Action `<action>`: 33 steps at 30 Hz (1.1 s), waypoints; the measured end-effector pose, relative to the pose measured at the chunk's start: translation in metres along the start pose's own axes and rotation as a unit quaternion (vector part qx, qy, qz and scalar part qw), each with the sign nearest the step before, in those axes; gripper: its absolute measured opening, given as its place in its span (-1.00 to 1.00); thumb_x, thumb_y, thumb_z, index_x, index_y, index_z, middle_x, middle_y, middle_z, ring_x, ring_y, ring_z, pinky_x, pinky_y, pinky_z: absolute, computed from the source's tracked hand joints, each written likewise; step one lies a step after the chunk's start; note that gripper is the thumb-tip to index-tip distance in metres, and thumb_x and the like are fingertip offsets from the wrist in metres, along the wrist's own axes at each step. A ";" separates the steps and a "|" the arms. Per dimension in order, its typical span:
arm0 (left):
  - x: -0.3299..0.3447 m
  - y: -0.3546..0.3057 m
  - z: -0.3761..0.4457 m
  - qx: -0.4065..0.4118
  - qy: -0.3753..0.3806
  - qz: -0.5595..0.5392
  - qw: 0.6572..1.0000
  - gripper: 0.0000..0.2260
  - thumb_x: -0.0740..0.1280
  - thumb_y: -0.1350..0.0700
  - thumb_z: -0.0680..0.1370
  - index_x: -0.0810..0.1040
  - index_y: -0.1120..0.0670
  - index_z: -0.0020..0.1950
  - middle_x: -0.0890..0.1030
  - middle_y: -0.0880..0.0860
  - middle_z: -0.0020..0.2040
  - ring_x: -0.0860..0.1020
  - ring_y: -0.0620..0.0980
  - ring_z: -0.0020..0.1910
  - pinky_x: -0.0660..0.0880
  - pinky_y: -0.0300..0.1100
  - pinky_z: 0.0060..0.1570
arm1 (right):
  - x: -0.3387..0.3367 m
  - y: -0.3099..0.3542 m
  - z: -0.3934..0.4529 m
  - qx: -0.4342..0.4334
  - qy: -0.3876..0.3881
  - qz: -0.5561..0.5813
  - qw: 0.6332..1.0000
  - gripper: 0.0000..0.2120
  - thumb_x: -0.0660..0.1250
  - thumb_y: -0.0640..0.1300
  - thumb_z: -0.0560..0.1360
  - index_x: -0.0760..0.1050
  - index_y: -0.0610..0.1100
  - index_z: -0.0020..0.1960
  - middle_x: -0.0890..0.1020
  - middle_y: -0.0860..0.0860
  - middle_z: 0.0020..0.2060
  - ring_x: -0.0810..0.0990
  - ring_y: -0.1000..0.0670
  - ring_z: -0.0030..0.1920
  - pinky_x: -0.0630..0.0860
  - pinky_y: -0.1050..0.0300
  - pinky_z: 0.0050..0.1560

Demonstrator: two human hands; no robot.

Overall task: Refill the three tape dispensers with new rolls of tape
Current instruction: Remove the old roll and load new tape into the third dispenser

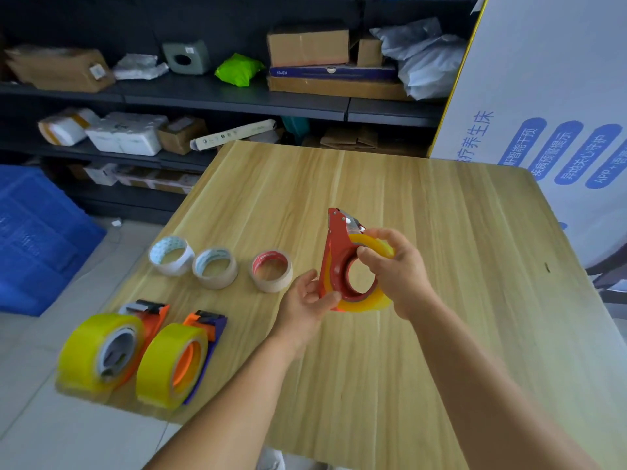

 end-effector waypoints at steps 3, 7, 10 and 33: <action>-0.010 0.001 -0.015 0.023 0.010 0.011 1.000 -0.64 0.39 0.35 0.46 0.48 0.23 0.24 0.64 0.17 0.07 0.61 0.00 0.03 0.55 -0.22 -0.04 | 0.010 -0.003 -0.010 0.016 0.005 -0.007 1.000 -0.80 0.43 -0.08 0.41 0.55 0.13 0.00 0.64 0.08 -0.15 0.56 0.07 -0.19 0.44 0.14 -0.18; -0.022 0.001 -0.038 0.026 0.014 0.033 0.999 -0.67 0.47 0.17 0.38 0.57 0.07 0.13 0.66 0.08 0.05 0.59 -0.03 0.09 0.51 -0.18 0.08 | 0.023 -0.005 -0.027 0.030 0.000 -0.032 0.999 -0.79 0.43 -0.06 0.40 0.53 0.16 -0.01 0.65 0.09 -0.18 0.60 0.06 -0.18 0.43 0.18 -0.25; -0.034 0.008 -0.054 0.025 0.025 0.085 0.996 -0.65 0.41 0.00 0.35 0.60 -0.03 0.13 0.58 0.04 0.20 0.50 -0.05 0.23 0.41 -0.02 0.27 | 0.036 -0.007 -0.043 0.044 -0.003 -0.058 0.997 -0.78 0.43 -0.04 0.39 0.52 0.18 -0.01 0.64 0.09 -0.18 0.60 0.07 -0.16 0.46 0.15 -0.24; -0.124 0.073 -0.151 -0.031 0.067 -0.087 0.993 -0.54 0.46 0.02 0.39 0.53 0.06 0.27 0.62 0.11 0.19 0.55 0.06 0.22 0.43 -0.07 0.25 | 0.132 -0.036 -0.148 0.220 0.001 -0.045 0.974 -0.69 0.22 -0.22 0.38 0.56 -0.11 0.09 0.58 -0.02 -0.23 0.55 -0.05 -0.23 0.53 0.09 -0.19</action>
Point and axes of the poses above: each hand's wrist, its own z-axis towards the middle knuckle, its own x-axis out of the palm, y = z × x, the point moved 1 cm from there along z, towards the middle knuckle
